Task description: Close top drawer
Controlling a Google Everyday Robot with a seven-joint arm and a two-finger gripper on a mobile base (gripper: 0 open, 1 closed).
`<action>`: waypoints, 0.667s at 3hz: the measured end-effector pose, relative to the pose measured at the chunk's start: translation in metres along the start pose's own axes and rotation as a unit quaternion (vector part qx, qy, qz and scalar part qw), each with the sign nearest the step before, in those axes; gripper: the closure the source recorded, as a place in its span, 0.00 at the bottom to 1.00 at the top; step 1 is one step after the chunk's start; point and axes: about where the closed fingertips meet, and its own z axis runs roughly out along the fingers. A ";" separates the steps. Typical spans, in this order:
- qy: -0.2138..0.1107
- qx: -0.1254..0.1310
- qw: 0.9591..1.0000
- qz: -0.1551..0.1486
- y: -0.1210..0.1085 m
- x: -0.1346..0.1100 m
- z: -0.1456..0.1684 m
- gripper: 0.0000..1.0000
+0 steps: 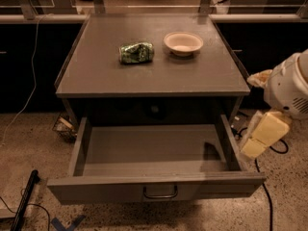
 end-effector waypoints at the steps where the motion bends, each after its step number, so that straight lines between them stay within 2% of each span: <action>1: -0.011 -0.027 0.999 0.013 0.011 0.012 0.035 0.00; 2: -0.018 -0.048 0.998 0.026 0.021 0.029 0.060 0.19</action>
Offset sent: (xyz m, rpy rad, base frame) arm -0.0153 -0.0021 -0.1074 0.1151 0.1369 -0.0075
